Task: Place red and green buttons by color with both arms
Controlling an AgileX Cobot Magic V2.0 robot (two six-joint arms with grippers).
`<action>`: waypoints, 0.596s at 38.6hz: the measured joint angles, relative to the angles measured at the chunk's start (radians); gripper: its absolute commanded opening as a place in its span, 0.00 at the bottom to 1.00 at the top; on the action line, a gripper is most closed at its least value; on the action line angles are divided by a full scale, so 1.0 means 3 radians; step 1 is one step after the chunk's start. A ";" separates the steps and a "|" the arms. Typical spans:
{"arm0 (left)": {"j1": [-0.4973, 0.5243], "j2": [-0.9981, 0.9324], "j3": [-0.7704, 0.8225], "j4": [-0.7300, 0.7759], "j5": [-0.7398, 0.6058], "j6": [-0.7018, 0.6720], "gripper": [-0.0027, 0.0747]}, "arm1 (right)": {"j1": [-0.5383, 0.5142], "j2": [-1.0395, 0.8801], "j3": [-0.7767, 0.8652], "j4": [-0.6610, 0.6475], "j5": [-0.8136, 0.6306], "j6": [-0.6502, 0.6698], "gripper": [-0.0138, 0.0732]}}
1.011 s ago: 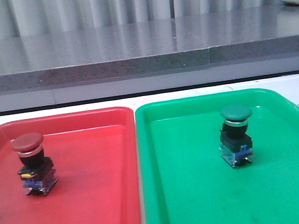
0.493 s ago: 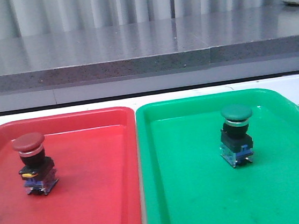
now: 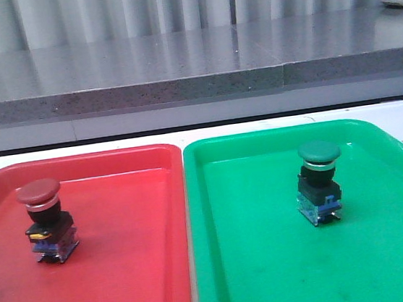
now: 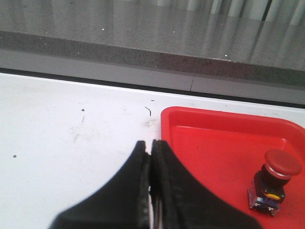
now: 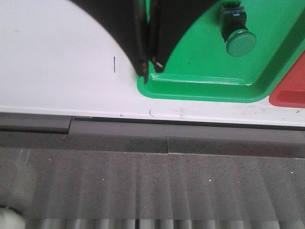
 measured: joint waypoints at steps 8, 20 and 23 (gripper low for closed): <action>0.0000 0.0000 0.0000 0.0000 -0.0222 0.0000 0.01 | 0.0000 0.0000 0.0000 0.0000 0.0000 0.0000 0.08; 0.0013 0.0000 0.0000 0.0000 -0.0254 0.0000 0.01 | 0.0000 0.0000 0.0000 0.0000 0.0000 0.0000 0.08; 0.0013 0.0000 0.0000 0.0000 -0.0259 0.0000 0.01 | 0.0000 0.0000 0.0000 0.0000 0.0000 0.0000 0.08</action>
